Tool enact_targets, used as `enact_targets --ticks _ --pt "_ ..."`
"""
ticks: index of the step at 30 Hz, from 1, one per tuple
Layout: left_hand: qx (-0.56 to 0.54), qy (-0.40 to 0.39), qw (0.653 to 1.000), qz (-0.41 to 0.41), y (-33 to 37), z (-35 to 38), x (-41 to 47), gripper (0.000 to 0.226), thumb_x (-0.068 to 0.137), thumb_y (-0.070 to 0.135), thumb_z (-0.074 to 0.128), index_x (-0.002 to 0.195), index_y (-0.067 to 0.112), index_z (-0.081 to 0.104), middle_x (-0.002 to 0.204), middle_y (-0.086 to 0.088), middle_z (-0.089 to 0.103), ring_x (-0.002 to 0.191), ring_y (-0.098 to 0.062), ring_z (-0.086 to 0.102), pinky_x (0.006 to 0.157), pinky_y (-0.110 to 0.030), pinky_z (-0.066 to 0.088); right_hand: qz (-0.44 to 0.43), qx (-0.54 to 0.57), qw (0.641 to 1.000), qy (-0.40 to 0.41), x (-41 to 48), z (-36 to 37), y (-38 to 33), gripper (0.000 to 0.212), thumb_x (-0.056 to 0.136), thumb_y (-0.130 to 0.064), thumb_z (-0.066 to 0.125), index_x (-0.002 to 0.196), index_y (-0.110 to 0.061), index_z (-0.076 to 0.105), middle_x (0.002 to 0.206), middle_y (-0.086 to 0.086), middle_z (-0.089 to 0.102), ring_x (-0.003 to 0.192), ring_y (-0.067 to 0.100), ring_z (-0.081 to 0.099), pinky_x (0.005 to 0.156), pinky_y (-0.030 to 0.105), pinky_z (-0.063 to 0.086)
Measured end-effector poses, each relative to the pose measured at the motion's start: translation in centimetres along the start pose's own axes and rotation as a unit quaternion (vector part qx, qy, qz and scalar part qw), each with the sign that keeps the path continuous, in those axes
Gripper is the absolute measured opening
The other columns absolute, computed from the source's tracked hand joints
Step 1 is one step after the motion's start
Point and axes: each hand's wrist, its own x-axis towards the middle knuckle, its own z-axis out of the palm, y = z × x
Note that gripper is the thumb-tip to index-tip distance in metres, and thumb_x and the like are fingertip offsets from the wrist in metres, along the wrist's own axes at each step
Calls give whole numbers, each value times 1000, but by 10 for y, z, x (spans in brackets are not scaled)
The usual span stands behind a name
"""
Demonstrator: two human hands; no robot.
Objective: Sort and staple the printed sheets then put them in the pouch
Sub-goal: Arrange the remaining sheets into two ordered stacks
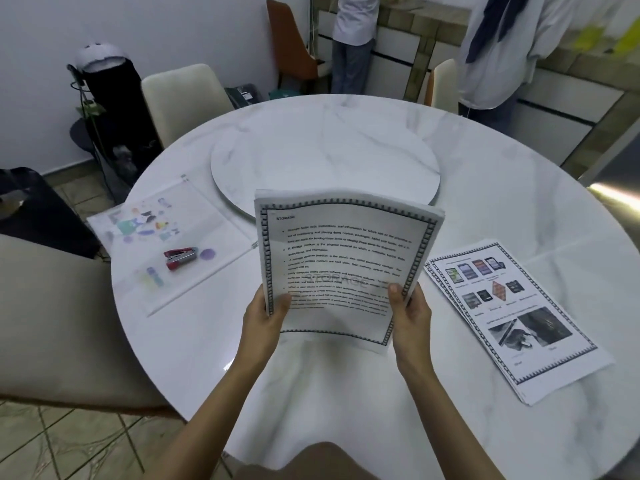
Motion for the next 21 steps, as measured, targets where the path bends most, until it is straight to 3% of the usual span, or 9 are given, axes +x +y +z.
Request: enact_targets --ticks 5,8,13,17,20,21 --pt "0 25 999 23 14 3 0 23 93 29 48 115 27 52 106 17 63 96 9 60 83 -12 48 -16 1 1000 10 2 1 -13 14 94 -22 48 92 -33 57 92 -22 67 93 -5 61 87 19 47" --pt "-9 35 999 40 23 3 0 26 92 31 47 116 25 52 106 17 63 95 9 60 80 -12 51 -25 25 999 21 3 0 -20 16 94 -20 47 92 -33 56 90 -26 67 90 -9 61 77 8 46" --pt "6 28 999 18 9 3 -6 31 89 35 48 118 25 52 108 17 62 98 7 59 85 -16 49 -5 5 1000 21 -3 -1 -5 9 90 -29 48 93 -30 56 94 -17 67 93 -4 61 81 13 50" --pt "52 14 998 -37 -19 5 -13 30 96 23 44 125 19 50 117 8 59 107 -9 55 97 -27 43 33 -59 997 32 -13 -2 24 12 97 -19 42 100 -23 53 102 -12 61 88 -13 58 80 8 47" --pt "76 1 996 -51 -22 5 -14 23 97 21 41 119 23 49 106 17 58 98 1 54 84 -15 43 43 -102 992 53 -10 -3 31 12 97 -20 42 104 -15 50 99 -10 60 84 -14 55 82 13 45" --pt "85 -3 995 -50 -21 5 -13 22 98 20 41 117 24 49 103 20 57 96 3 54 80 -13 42 41 -115 991 61 -8 -3 31 9 97 -18 43 104 -16 48 96 -12 58 81 -15 54 78 9 43"
